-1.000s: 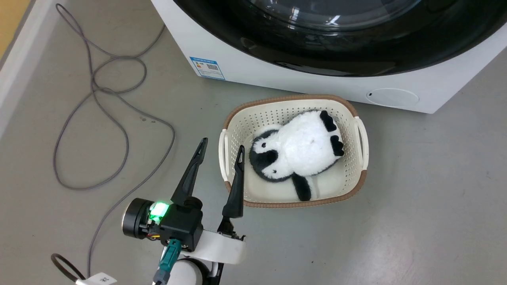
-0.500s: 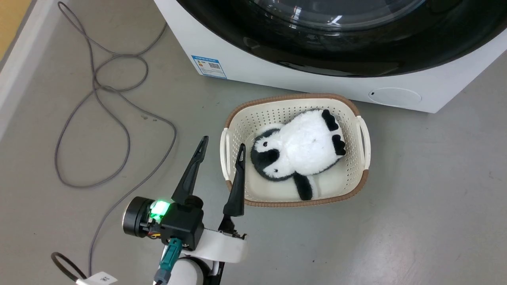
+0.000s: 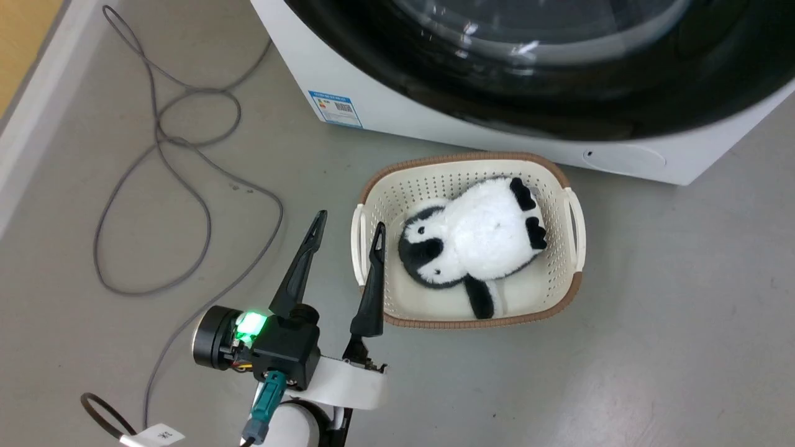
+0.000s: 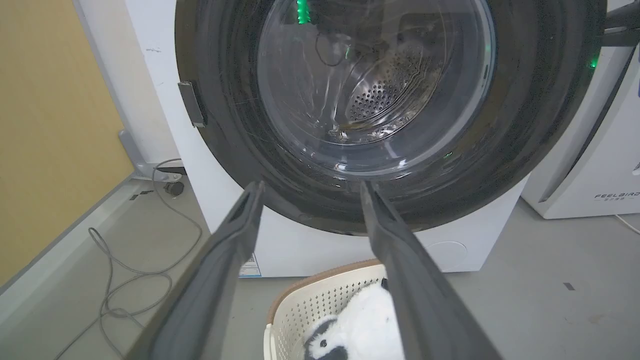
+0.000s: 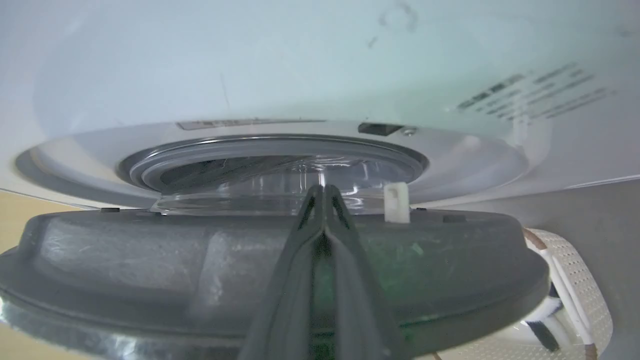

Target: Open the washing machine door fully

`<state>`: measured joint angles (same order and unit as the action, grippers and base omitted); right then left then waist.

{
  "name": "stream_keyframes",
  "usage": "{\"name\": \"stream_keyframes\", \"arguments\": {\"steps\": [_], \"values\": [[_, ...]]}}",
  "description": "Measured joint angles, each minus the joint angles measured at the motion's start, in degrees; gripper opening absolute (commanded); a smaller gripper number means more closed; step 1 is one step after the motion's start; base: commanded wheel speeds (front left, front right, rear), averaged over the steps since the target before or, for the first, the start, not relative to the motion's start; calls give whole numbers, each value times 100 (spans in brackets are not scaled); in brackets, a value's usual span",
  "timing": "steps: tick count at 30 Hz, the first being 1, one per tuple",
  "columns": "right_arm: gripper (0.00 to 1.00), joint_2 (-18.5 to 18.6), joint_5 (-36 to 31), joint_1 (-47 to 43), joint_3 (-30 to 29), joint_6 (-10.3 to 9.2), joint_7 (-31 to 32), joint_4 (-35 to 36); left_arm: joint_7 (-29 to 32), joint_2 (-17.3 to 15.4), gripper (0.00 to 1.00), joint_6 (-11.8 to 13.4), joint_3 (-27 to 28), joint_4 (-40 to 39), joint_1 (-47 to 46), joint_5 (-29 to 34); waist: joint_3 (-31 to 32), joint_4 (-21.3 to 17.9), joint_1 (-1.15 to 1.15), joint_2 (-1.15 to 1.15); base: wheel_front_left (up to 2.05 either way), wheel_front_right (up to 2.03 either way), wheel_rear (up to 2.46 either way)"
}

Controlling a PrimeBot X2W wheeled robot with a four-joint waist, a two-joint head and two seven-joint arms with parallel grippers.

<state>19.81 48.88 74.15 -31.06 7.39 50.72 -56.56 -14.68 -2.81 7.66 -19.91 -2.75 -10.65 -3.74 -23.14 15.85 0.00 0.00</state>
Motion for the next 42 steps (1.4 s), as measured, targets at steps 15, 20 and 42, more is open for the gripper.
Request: {"name": "stream_keyframes", "arguments": {"steps": [15,20,42], "values": [[0,-627,-46,-1218,-219,3,560,548,0,1,100,-77,87,140,201,-43,683,-108,0,0,0,0,0],[0,-928,19,-1841,-364,3,782,946,0,1,100,-131,187,227,399,-44,1044,-138,0,0,0,0,0],[0,-1671,1582,-4068,700,4,1427,2376,0,2,100,-359,582,325,951,-32,2066,-143,-1,0,0,0,0]]}}
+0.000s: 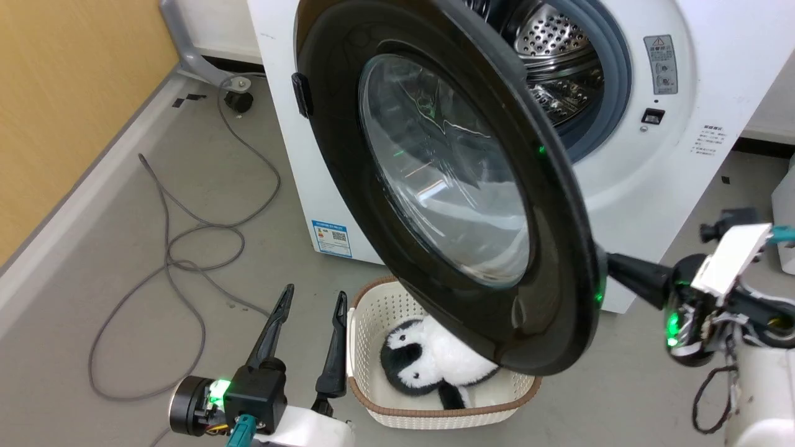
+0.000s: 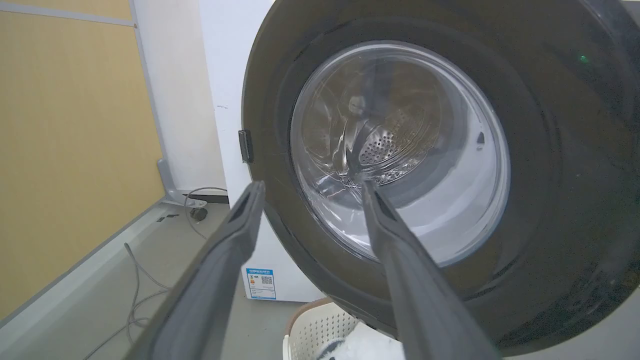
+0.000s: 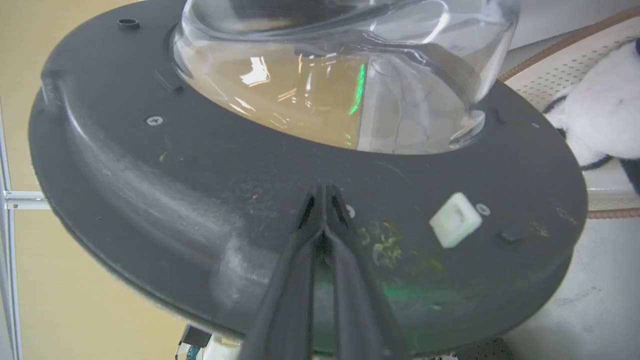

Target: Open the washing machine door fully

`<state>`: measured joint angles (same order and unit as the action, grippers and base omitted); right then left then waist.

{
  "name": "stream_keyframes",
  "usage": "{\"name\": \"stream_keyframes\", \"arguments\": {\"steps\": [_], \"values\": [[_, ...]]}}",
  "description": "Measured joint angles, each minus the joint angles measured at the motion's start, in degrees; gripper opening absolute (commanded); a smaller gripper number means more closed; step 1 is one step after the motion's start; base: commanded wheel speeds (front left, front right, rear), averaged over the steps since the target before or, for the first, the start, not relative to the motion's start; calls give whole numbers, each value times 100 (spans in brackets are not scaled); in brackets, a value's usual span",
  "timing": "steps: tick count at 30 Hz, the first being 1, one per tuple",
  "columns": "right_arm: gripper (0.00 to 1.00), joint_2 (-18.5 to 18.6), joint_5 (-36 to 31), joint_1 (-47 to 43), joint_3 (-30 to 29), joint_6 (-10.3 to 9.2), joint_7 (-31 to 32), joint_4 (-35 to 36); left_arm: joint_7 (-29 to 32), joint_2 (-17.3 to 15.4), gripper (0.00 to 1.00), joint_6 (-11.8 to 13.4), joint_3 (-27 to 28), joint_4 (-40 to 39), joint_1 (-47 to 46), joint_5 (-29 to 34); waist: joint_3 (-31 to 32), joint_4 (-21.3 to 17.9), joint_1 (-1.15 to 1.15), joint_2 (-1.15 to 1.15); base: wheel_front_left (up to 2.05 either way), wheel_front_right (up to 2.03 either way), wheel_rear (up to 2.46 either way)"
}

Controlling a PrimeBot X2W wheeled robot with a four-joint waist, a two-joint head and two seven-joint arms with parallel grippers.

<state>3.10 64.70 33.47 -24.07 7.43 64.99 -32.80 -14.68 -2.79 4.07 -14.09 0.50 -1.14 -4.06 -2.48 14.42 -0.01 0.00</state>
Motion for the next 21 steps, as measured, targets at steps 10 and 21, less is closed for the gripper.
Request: {"name": "stream_keyframes", "arguments": {"steps": [10,21], "values": [[0,23,1088,-615,1402,0,-478,226,0,1,100,-62,70,-2,80,43,133,115,0,0,0,0,0],[0,9,2034,-1387,3037,0,-1254,953,0,1,100,-142,96,78,240,44,257,306,0,0,0,0,0]]}}
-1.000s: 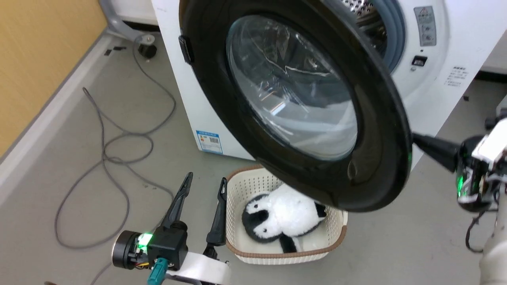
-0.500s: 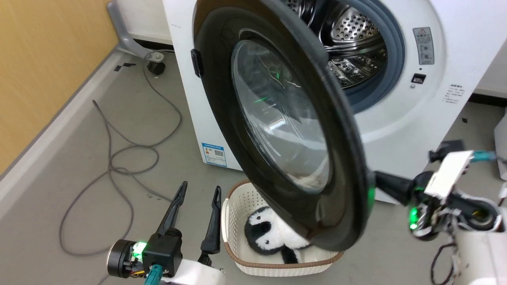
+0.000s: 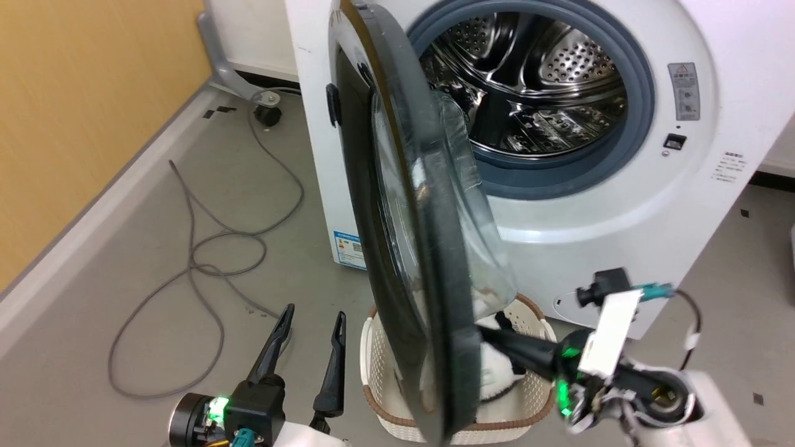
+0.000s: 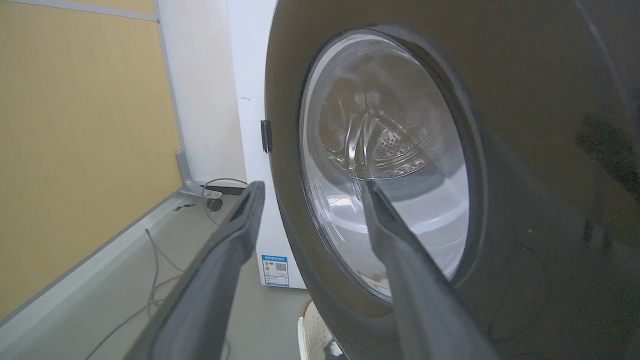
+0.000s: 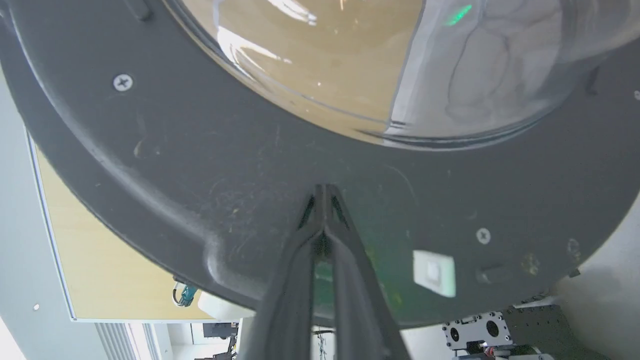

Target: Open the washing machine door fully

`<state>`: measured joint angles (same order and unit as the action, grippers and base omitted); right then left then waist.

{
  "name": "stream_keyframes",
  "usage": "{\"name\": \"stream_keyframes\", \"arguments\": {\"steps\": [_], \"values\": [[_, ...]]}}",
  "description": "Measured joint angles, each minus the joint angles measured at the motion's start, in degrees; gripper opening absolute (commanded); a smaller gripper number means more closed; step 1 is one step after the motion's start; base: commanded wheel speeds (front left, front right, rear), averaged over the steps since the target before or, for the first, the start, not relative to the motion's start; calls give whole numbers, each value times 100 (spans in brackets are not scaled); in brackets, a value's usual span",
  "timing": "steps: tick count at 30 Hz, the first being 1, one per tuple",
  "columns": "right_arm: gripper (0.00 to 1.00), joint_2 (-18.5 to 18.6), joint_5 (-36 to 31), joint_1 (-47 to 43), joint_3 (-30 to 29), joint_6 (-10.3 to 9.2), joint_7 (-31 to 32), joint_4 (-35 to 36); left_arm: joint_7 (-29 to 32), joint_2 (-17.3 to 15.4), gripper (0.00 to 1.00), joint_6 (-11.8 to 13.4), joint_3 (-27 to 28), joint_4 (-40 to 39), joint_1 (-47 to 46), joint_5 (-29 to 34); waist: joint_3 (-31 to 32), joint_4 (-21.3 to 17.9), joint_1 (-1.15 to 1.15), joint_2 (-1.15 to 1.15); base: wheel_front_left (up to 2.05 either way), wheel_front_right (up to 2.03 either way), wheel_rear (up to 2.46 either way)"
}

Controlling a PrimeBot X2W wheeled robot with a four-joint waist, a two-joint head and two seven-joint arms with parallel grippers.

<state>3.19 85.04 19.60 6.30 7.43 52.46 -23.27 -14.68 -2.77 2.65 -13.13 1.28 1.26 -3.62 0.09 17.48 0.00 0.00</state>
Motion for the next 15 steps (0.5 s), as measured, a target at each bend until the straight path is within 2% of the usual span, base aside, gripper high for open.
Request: {"name": "stream_keyframes", "arguments": {"steps": [8,15], "values": [[0,-9,174,-201,563,0,-425,181,0,-1,100,-41,-47,98,112,-11,48,147,0,0,0,0,0],[0,42,-73,-205,423,0,-795,444,0,-1,100,-23,2,99,115,-54,55,84,0,0,0,0,0]]}}
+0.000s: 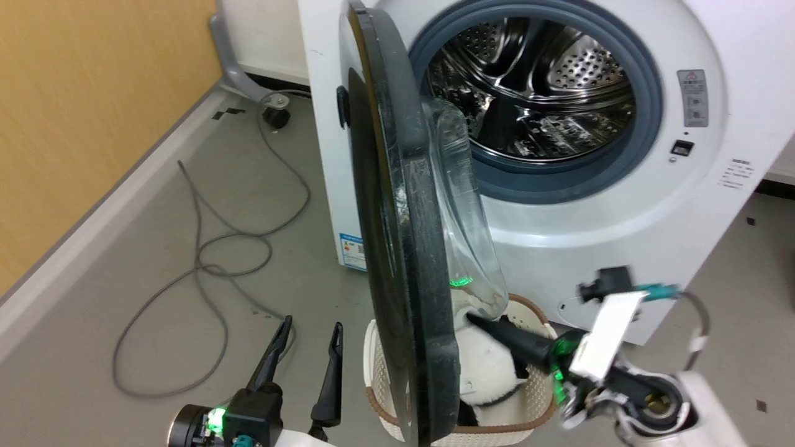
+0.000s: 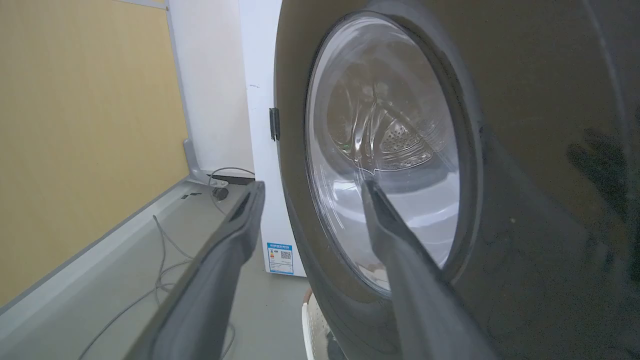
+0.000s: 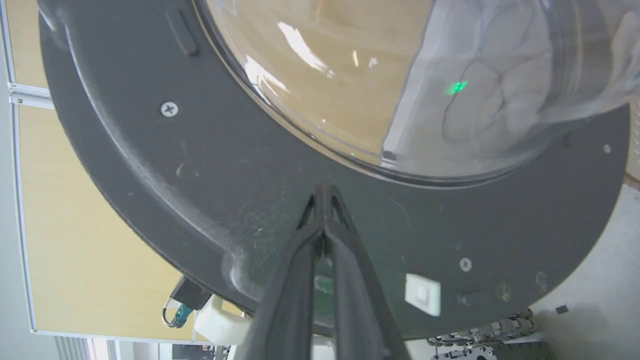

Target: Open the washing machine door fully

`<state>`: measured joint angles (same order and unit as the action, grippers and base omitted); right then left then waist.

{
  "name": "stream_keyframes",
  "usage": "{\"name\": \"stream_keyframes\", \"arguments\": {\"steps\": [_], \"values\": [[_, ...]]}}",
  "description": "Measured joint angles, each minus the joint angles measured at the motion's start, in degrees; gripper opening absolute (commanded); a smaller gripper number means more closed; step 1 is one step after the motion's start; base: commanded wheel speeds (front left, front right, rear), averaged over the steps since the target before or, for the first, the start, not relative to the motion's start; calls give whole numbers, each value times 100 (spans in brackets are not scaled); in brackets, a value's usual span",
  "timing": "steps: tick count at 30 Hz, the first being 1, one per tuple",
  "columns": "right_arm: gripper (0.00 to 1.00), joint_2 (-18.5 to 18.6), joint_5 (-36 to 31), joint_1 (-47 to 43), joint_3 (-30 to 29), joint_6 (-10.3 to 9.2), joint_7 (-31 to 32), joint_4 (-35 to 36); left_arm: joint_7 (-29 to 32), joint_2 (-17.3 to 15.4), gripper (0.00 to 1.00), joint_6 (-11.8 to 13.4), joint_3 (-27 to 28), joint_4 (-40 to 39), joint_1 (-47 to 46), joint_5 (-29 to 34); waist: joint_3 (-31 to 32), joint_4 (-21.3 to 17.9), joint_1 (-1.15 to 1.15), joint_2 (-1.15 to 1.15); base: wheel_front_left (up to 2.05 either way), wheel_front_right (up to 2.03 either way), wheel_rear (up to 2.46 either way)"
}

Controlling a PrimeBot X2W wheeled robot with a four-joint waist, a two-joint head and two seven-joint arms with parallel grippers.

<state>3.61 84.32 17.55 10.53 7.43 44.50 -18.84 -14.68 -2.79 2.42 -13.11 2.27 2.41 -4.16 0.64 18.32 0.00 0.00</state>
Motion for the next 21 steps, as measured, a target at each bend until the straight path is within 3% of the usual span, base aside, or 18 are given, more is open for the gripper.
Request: {"name": "stream_keyframes", "arguments": {"steps": [3,8,12,16,21], "values": [[0,151,-240,-15,-182,0,-300,297,0,0,100,18,71,-7,0,-3,9,-99,0,0,0,0,0],[0,639,-1251,-117,-372,0,-1315,1228,0,1,100,44,164,-44,-1,-10,16,-322,0,0,0,0,0],[0,1328,-2614,-267,-200,0,-2488,1903,0,0,100,43,245,-68,-1,-11,12,-521,1,0,0,0,0],[0,1801,-3923,-631,-181,1,-3749,1972,0,0,100,44,319,-94,1,-15,24,-708,0,0,0,0,0],[0,1715,-4996,-1160,-545,1,-4586,1860,-1,0,100,25,448,-158,99,-15,50,-928,0,0,0,0,0]]}}
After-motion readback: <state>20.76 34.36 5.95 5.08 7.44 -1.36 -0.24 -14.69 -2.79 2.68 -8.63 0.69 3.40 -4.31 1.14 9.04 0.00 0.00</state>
